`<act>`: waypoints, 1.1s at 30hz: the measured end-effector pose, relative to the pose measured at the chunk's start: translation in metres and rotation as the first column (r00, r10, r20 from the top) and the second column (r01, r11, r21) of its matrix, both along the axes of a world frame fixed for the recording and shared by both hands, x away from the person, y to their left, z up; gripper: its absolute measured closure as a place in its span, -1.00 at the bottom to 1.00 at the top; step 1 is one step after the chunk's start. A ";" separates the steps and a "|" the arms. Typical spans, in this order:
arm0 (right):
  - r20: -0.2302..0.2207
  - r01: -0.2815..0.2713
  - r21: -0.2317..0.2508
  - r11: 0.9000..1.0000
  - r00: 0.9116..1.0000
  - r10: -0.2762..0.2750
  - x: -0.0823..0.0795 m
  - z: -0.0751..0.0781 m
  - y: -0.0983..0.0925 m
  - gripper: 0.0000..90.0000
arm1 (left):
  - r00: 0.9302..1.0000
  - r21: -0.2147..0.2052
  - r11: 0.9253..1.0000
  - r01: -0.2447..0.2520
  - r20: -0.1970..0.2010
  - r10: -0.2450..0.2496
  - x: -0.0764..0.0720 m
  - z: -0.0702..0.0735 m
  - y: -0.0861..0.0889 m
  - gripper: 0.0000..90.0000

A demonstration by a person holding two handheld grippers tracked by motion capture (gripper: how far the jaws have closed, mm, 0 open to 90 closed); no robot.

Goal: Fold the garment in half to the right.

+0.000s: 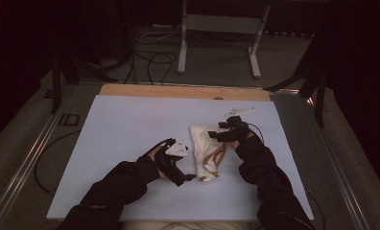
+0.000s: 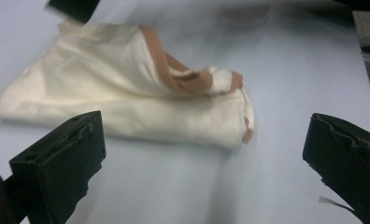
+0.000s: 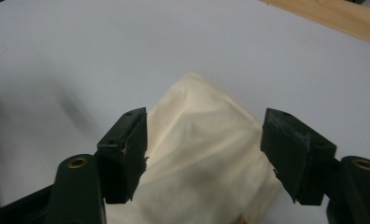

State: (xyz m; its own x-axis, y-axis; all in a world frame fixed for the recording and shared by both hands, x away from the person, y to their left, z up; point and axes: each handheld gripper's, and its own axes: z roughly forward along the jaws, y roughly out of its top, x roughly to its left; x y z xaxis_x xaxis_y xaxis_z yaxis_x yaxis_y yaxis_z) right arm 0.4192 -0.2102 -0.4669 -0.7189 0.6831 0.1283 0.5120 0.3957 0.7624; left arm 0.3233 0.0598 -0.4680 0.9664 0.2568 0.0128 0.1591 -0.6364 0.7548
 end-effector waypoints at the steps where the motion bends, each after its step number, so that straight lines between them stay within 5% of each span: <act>1: -0.004 -0.002 0.000 1.000 1.000 0.002 -0.003 0.000 -0.003 -0.20 | 1.000 -0.009 1.000 -0.007 -0.002 0.007 -0.002 -0.001 0.005 -0.99; 5: -0.006 0.006 -0.042 0.999 1.000 -0.006 -0.014 -0.003 -0.012 -0.05 | 0.999 -0.021 0.999 -0.042 -0.008 0.042 -0.012 -0.005 0.025 -0.99; 16: -0.067 0.051 -0.035 0.998 0.996 -0.054 -0.021 -0.020 -0.027 0.22 | 0.989 -0.042 0.989 -0.144 -0.029 0.143 -0.040 -0.026 0.072 -0.99; 24: -0.112 0.059 -0.054 0.997 0.992 -0.065 -0.016 -0.035 -0.023 0.43 | 0.981 -0.075 0.979 -0.190 -0.046 0.187 -0.049 -0.033 0.087 -0.99; 29: -0.144 0.062 -0.065 0.996 0.987 -0.070 -0.015 -0.045 -0.022 0.78 | 0.977 -0.078 0.975 -0.210 -0.052 0.206 -0.051 -0.036 0.094 -0.99; 33: -0.117 0.054 -0.095 0.994 0.991 -0.065 -0.018 -0.044 -0.020 1.00 | 0.974 -0.084 0.971 -0.223 -0.056 0.219 -0.052 -0.038 0.097 -0.99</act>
